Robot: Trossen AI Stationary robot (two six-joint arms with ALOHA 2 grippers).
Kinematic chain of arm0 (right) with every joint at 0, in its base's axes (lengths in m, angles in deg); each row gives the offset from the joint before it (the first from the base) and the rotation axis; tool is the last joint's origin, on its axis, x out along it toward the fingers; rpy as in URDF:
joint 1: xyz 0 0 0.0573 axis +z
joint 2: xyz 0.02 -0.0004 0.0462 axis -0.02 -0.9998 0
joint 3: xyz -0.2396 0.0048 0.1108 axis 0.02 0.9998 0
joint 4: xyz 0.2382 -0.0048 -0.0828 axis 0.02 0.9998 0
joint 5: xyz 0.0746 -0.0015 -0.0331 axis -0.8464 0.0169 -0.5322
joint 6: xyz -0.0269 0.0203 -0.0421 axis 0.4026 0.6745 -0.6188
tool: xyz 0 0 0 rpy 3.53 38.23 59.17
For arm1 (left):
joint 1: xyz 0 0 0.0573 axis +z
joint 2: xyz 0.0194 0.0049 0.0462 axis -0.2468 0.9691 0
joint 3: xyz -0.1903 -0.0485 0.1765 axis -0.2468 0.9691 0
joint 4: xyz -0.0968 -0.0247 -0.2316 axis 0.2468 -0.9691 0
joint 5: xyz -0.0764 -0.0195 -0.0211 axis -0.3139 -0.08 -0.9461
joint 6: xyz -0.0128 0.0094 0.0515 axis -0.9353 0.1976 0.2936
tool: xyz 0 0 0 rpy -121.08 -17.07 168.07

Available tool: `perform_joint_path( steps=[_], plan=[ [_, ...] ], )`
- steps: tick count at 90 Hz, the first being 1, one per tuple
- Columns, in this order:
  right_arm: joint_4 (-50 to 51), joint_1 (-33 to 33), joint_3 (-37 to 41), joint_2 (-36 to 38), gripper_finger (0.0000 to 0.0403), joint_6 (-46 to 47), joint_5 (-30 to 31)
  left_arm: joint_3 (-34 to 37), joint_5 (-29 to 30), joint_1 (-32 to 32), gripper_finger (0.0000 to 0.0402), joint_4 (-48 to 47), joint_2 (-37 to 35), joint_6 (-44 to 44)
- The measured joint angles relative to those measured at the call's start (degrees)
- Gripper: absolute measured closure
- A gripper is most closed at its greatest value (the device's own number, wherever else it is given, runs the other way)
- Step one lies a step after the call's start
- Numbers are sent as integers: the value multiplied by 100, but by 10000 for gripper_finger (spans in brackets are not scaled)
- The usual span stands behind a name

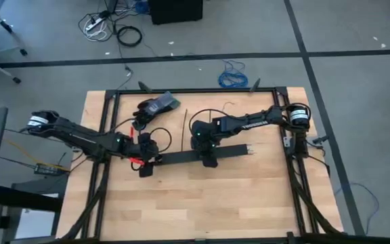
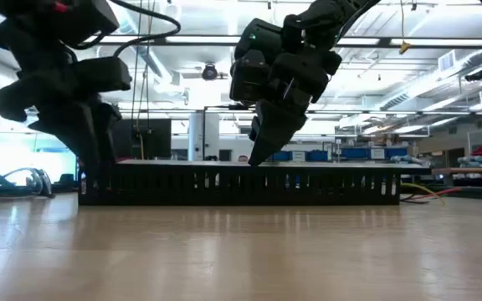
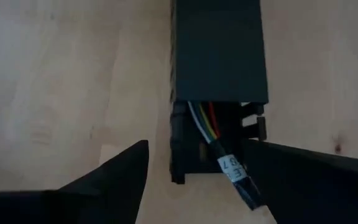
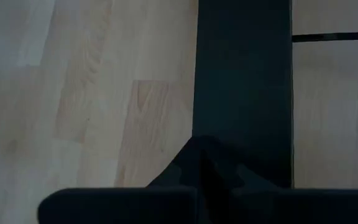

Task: Ziptie cables
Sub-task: Close the black cable duct

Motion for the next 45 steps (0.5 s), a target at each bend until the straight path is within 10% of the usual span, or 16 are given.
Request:
perform_joint_path(
  steps=[45],
  plan=[
    [25,-25,0,0,403,-101,1,-299,-197,10,147,550,2,-236]
  ],
)
